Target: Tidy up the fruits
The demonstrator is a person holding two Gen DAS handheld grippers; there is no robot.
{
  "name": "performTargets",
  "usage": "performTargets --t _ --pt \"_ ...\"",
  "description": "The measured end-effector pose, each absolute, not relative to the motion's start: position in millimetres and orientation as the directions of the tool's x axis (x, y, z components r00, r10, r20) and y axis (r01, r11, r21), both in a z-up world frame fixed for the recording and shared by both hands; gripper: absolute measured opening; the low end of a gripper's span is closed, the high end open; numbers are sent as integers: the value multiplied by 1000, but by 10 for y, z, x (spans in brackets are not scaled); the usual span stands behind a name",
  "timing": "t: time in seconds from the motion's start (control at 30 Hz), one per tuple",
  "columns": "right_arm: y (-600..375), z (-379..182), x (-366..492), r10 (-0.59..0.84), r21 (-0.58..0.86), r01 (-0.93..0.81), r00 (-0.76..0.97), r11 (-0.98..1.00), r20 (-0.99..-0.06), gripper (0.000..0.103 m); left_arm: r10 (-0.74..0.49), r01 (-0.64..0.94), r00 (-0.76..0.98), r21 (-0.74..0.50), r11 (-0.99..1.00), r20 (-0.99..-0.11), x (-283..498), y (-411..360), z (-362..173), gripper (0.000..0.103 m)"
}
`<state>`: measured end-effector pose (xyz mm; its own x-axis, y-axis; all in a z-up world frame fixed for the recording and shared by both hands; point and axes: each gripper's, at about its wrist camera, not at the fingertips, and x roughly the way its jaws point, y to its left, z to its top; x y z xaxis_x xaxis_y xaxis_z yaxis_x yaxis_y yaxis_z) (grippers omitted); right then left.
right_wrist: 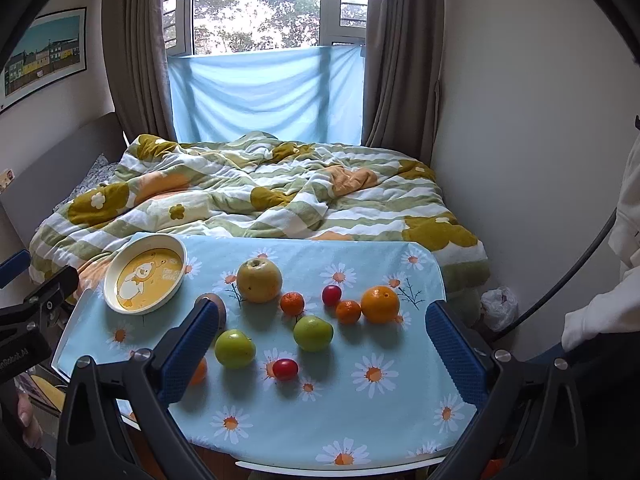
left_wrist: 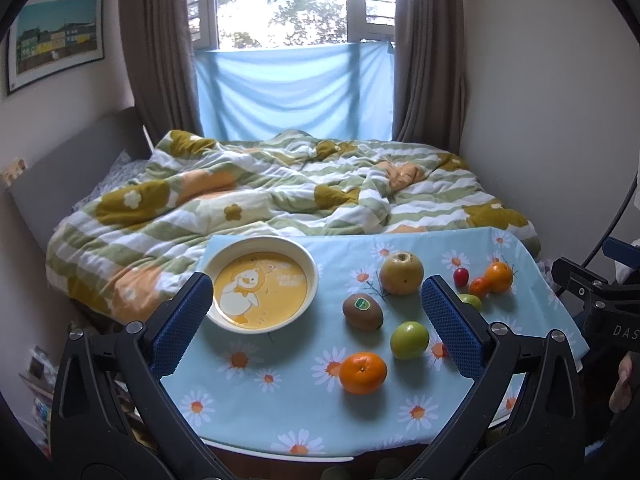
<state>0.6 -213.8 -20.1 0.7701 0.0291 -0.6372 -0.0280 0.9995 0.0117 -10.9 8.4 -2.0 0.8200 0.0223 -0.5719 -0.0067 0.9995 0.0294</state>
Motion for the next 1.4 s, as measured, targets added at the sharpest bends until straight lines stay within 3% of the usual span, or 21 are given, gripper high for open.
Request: performTargets --t 1.4 --pt "-2093 -216 -25 37 16 -35 770 999 -637 103 15 -2 816 24 1000 -578 -144 104 -32 103"
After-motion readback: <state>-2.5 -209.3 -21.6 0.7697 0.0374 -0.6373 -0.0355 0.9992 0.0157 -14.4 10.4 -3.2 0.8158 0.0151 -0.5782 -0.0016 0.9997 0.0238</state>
